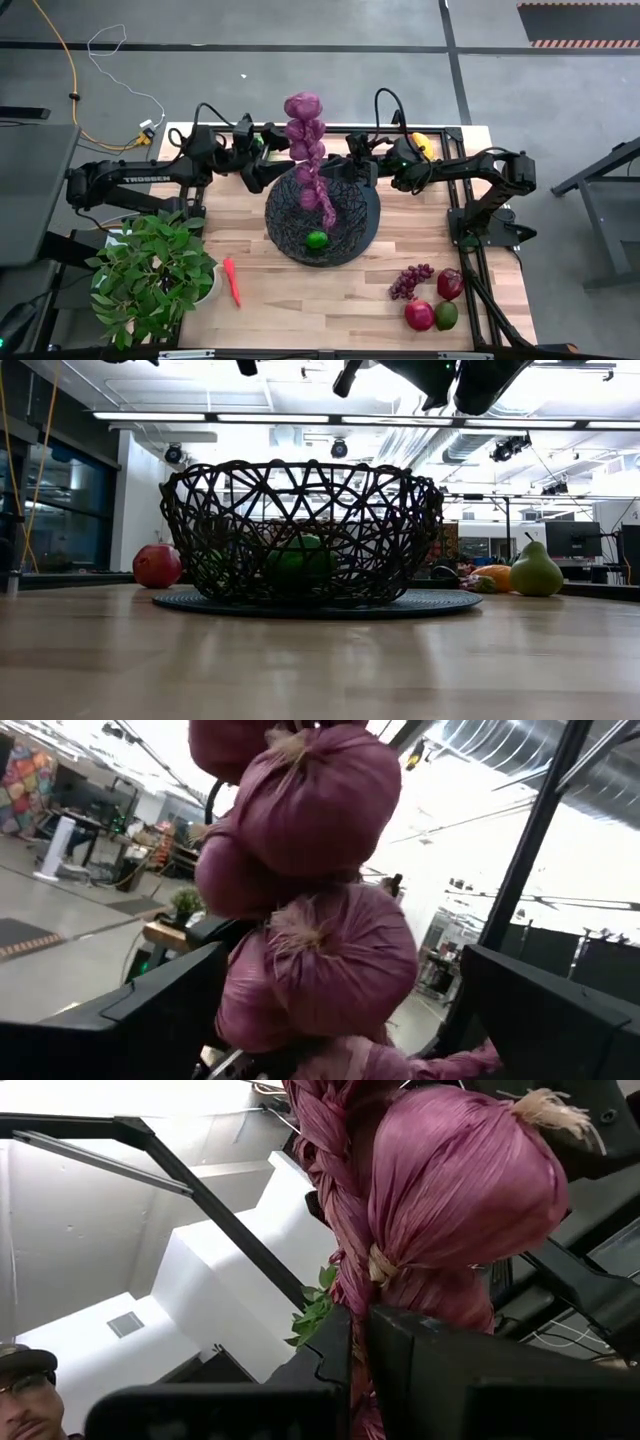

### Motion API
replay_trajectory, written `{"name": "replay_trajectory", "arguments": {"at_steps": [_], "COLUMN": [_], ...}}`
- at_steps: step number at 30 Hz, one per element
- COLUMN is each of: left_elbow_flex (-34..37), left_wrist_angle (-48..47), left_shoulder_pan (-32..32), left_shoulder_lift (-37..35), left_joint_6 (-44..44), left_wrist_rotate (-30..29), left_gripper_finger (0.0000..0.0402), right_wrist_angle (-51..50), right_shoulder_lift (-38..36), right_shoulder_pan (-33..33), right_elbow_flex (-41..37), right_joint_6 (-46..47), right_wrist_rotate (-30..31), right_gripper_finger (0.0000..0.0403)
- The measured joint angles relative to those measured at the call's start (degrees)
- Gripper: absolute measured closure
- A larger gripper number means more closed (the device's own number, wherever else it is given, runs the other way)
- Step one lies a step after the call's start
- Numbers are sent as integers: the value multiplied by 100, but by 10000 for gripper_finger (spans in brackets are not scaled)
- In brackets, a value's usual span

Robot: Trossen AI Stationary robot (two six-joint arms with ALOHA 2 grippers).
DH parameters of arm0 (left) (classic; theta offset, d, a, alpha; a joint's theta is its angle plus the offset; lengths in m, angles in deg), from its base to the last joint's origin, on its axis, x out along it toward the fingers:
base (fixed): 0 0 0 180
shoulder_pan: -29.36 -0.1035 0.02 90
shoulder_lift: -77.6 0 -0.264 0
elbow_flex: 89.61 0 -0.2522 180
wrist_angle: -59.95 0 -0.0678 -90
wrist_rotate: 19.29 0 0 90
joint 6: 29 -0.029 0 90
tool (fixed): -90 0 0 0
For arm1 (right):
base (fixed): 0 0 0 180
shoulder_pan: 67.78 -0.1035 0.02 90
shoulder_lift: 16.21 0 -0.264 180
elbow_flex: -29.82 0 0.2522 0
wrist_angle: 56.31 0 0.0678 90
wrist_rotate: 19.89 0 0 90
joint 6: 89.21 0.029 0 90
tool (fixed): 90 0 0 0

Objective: Build produce basket
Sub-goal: Adjust the purple garlic into basket

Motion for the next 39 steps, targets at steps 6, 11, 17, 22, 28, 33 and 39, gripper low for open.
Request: {"name": "replay_trajectory", "arguments": {"at_steps": [6,11,17,22,28,33,39], "left_elbow_flex": [-2,-2,-2,-2,-2,-2,-2], "left_wrist_angle": [6,23,31,32,31,31,29], "left_shoulder_pan": [0,0,-22,-24,-24,-24,-26], "left_shoulder_lift": [105,249,256,256,256,256,256], "left_joint_6": [-167,-139,-126,-124,-124,-122,-121], "left_wrist_rotate": [-170,-210,-207,-206,-187,-186,-192], "left_gripper_finger": [12,12,14,47,106,144,166], "right_wrist_angle": [-225,-252,-250,-250,-259,-264,-311], "right_shoulder_lift": [0,0,0,0,0,0,-4], "right_shoulder_pan": [0,0,-2,-2,0,0,13], "right_elbow_flex": [0,0,0,0,0,0,0], "right_joint_6": [0,0,-1,0,0,157,318], "right_wrist_rotate": [-2,-4,-20,-20,-147,-200,-173], "right_gripper_finger": [400,400,400,400,397,361,269]}}
